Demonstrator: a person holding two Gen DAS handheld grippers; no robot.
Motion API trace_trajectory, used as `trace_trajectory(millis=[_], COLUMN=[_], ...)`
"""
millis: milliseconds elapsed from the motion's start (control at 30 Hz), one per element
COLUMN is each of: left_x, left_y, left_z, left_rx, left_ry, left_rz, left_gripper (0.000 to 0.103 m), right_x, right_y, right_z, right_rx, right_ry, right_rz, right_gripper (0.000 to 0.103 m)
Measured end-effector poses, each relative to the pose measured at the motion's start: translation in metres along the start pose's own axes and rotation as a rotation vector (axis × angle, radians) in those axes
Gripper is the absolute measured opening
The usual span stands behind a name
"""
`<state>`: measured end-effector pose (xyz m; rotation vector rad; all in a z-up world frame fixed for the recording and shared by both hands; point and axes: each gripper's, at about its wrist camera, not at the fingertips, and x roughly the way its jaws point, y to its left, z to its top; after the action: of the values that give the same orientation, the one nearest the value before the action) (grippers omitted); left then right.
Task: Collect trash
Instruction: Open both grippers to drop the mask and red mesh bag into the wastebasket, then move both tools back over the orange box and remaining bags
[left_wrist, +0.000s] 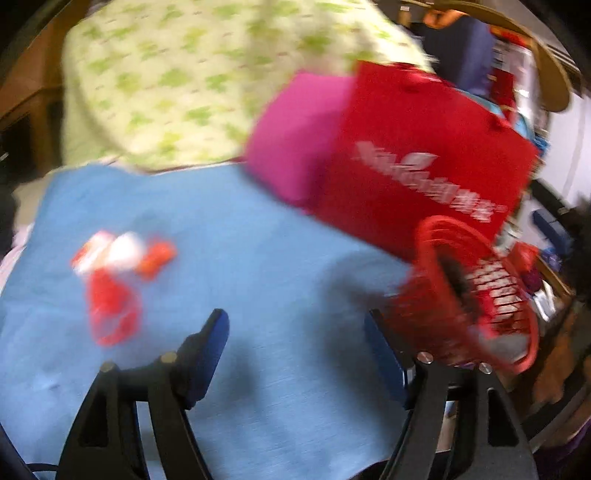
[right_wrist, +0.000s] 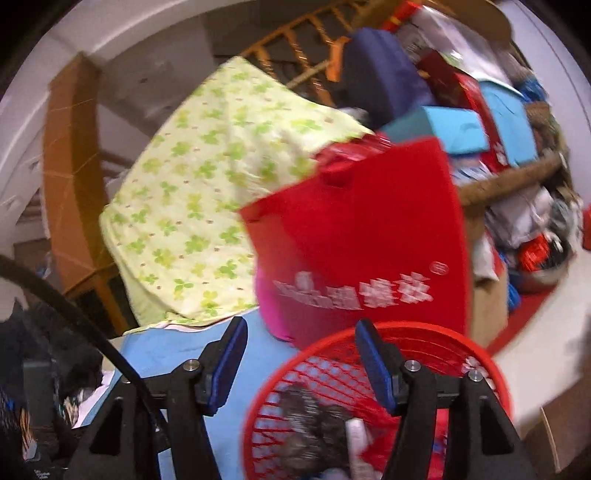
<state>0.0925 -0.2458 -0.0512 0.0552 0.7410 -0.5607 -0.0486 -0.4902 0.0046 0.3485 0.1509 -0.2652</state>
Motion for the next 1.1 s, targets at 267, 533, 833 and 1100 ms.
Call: trace_trajectory(millis=[267, 533, 833, 1100], left_x=[-0.018, -0.030, -0.029, -0.025], left_y=[0.113, 0.181, 0.213, 0.226], left_z=[-0.036, -0.048, -0.057, -0.058], left_rx=[-0.098, -0.156, -0.153, -0.155], left_ry=[0.013, 0.004, 0.007, -0.001], left_rz=[0.239, 0.382, 0.466, 0.488], left_gripper=[0.076, 0.076, 0.076, 0.076], right_x=[0.029, 0.071, 0.095, 0.107], right_y=[0.082, 0.139, 0.174, 0.191], right_z=[-0.028, -0.069, -0.094, -0.111], right_rx=[-0.135, -0.211, -0.253, -0.269], right_ry=[0.079, 0.250, 0.320, 0.364], right_rz=[0.133, 0.194, 0.230, 0.239], right_gripper=[0.068, 0.068, 0.068, 0.068])
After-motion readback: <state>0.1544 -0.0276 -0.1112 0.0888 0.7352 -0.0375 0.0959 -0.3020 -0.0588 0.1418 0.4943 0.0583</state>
